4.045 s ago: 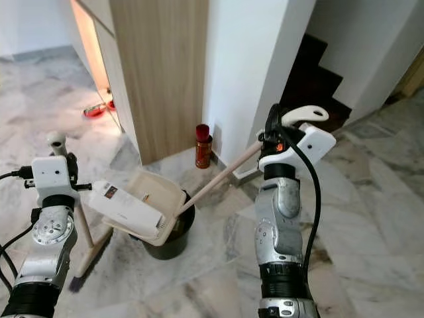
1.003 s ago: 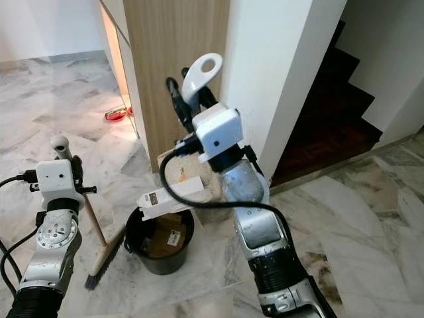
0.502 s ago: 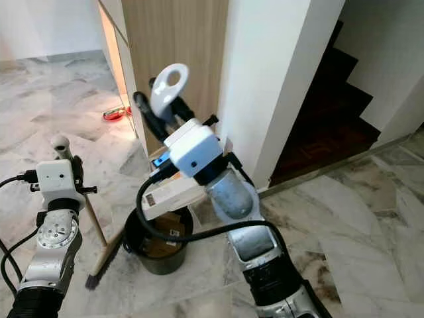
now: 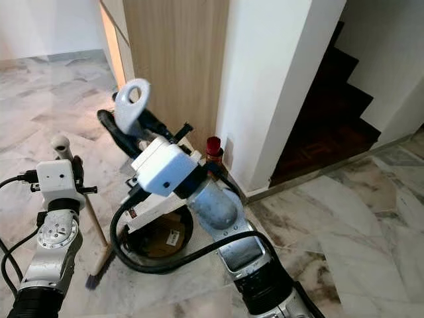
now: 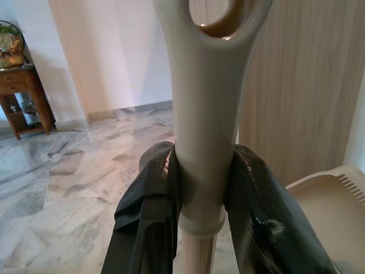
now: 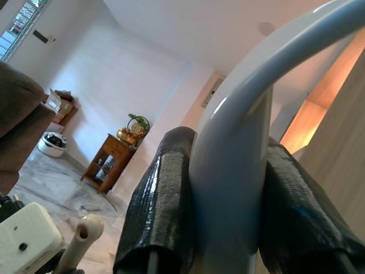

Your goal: Sweep floor

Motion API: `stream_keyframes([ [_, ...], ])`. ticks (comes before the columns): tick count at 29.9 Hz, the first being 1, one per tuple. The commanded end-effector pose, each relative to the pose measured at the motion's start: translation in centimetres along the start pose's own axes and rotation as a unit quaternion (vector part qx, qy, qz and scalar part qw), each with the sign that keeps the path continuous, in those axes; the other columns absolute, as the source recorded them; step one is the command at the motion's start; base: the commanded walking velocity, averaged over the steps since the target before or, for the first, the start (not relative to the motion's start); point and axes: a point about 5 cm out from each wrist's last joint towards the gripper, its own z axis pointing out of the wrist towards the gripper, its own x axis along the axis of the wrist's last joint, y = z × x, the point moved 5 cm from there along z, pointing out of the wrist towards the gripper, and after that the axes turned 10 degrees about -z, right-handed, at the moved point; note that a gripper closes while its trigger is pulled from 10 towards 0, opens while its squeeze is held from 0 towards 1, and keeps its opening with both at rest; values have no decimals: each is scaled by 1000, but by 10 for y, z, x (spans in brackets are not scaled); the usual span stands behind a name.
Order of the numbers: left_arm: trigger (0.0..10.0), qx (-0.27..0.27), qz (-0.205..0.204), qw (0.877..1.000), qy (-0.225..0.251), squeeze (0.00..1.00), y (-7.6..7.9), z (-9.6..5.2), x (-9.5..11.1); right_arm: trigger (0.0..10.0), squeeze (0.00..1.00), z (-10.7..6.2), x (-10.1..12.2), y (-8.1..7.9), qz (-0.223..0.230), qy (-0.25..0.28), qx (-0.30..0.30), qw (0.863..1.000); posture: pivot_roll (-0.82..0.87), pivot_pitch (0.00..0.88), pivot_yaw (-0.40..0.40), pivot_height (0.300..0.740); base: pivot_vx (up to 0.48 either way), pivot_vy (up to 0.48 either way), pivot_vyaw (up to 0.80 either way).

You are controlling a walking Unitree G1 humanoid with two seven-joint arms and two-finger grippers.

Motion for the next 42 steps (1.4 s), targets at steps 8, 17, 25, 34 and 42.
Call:
stream_keyframes([
  [8,10000,-5,-3,999,39,0,5,2,18,10000,0,2,16,3,-75,28,12,997,51,0,-72,740,0,0,0],
  [17,10000,-4,-3,999,39,0,5,2,17,10000,0,-5,-2,12,-126,-5,17,992,51,0,-71,740,0,0,0],
  [25,10000,-5,-3,999,39,0,5,3,17,10000,0,-11,-12,24,-161,-29,10,986,51,0,-70,740,0,0,0],
  [34,10000,-6,-3,999,41,0,5,3,18,10000,0,-17,-22,41,-191,-53,-13,980,52,0,-67,740,0,0,0],
  [42,10000,-6,-2,999,38,0,5,3,17,10000,0,-22,-33,61,-131,-95,-90,983,53,0,-68,740,0,0,0],
])
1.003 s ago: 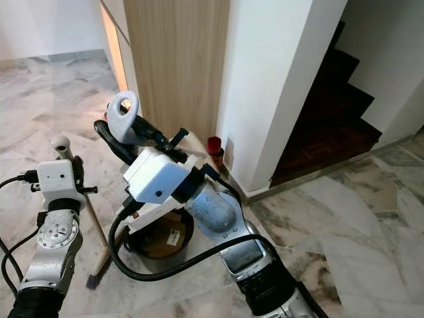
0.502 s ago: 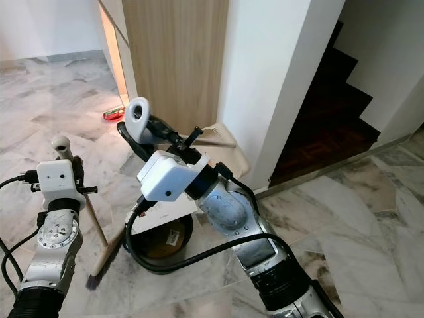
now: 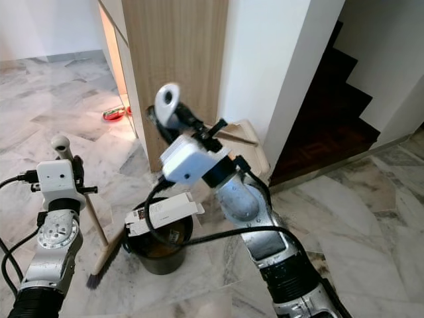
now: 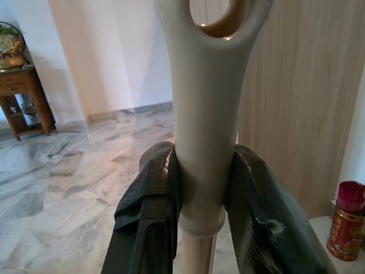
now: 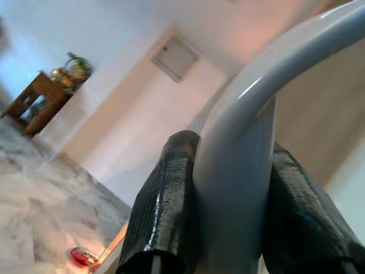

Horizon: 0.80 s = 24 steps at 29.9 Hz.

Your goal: Sweep floor

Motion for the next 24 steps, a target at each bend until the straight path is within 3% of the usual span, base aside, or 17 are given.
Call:
stream_keyframes([
  [1,10000,-7,-1,999,37,0,5,3,17,10000,0,5,7,13,-3,15,-24,1000,53,0,-68,740,0,0,0],
  [6,10000,1,7,999,39,0,1,4,18,10000,0,-6,-23,22,23,-63,-63,996,52,0,-71,740,0,0,0],
  [9,10000,12,13,999,43,0,-5,5,21,10000,0,-25,-57,35,55,-147,-122,980,58,0,-74,740,0,0,0],
  [11,10000,12,13,999,45,0,-5,5,22,10000,0,-35,-68,41,66,-176,-148,971,58,0,-73,740,0,0,0],
  [15,10000,12,13,999,47,0,-5,5,23,10000,0,-47,-81,50,53,-209,-172,961,53,0,-73,740,0,0,0],
  [16,10000,11,14,999,47,0,-5,6,23,10000,0,-59,-91,54,43,-235,-187,953,49,0,-72,740,0,0,0],
  [21,10000,8,22,998,56,0,-5,7,27,10000,0,-85,-114,53,78,-292,-219,928,51,0,-72,740,0,0,0],
  [24,10000,9,46,996,71,0,-10,11,35,10000,0,-107,-133,41,96,-336,-224,910,54,0,-72,740,0,0,0],
])
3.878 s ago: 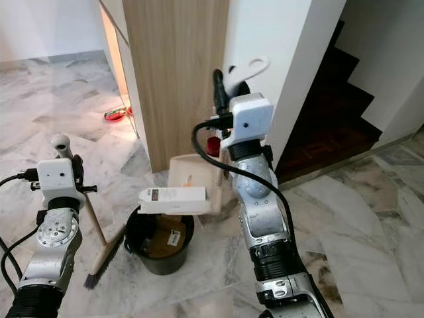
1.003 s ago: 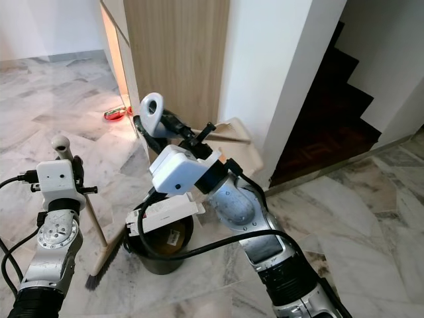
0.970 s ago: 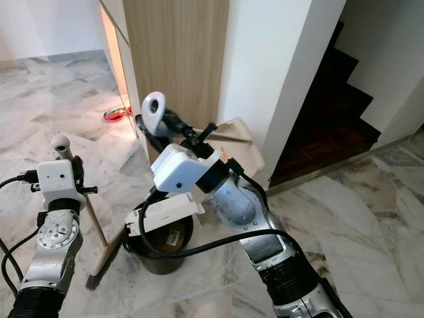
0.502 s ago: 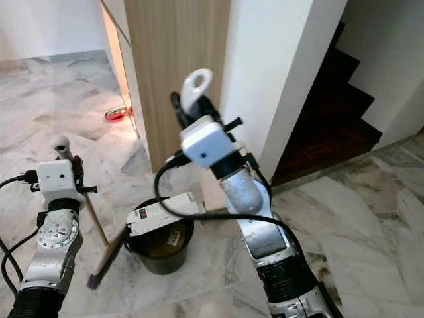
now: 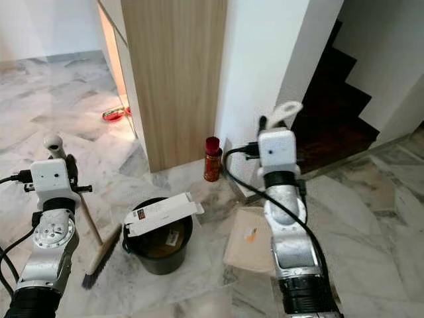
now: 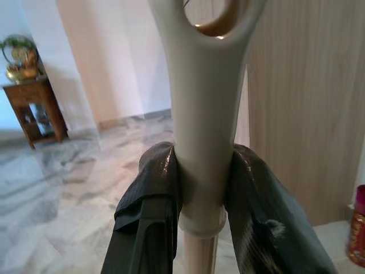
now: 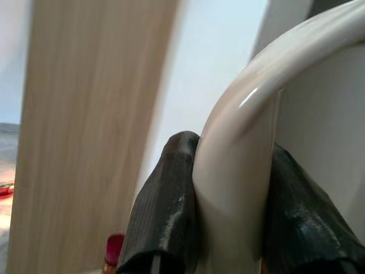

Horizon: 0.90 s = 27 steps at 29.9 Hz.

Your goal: Sweep floor

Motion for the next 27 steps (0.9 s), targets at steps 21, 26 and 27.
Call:
stream_keyframes([
  [21,10000,-70,1,983,168,0,21,31,114,10000,0,-58,-121,-13,43,-185,-15,982,61,0,-69,740,0,0,0],
  [26,10000,-83,-41,984,150,0,27,33,114,10000,0,-58,-121,-14,45,-181,-17,982,59,0,-65,740,0,0,0],
  [27,10000,-82,-46,984,149,0,26,33,114,10000,0,-58,-121,-14,46,-180,-18,982,61,0,-65,740,0,0,0],
])
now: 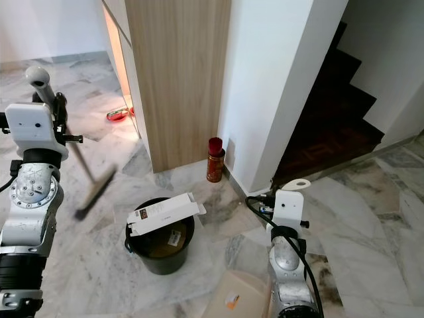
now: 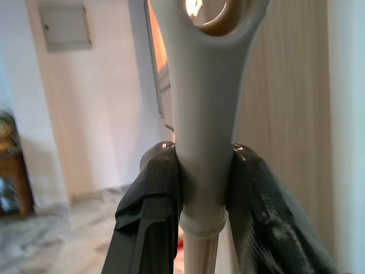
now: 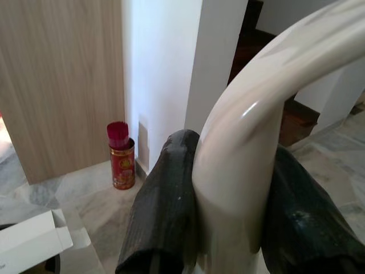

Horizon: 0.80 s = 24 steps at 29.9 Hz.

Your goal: Sweep floor

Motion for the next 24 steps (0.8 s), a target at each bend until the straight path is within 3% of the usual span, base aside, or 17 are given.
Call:
stream_keyframes([
  [1,10000,-2,-8,1000,23,0,1,6,16,10000,0,4,8,5,5,18,-11,1000,61,0,-65,740,0,0,0],
  [3,10000,-22,-60,998,13,0,8,7,17,10000,0,4,8,4,6,20,-12,1000,62,0,-64,740,0,0,0],
  [5,10000,-45,-87,995,4,0,16,7,18,10000,0,4,8,4,7,21,-12,1000,65,0,-64,740,0,0,0],
  [10,10000,-59,-117,991,-11,0,21,8,17,10000,0,5,9,2,9,23,-11,1000,63,0,-63,740,0,0,0],
  [21,10000,-70,-119,990,-18,0,21,11,18,10000,0,6,9,3,11,25,-14,1000,62,0,-63,740,0,0,0],
  [23,10000,-42,-67,996,-31,0,7,9,8,10000,0,7,9,5,11,24,-17,999,60,0,-63,740,0,0,0],
  [24,10000,-42,-67,996,-31,0,7,9,8,10000,0,7,9,5,11,24,-17,999,60,0,-63,740,0,0,0],
])
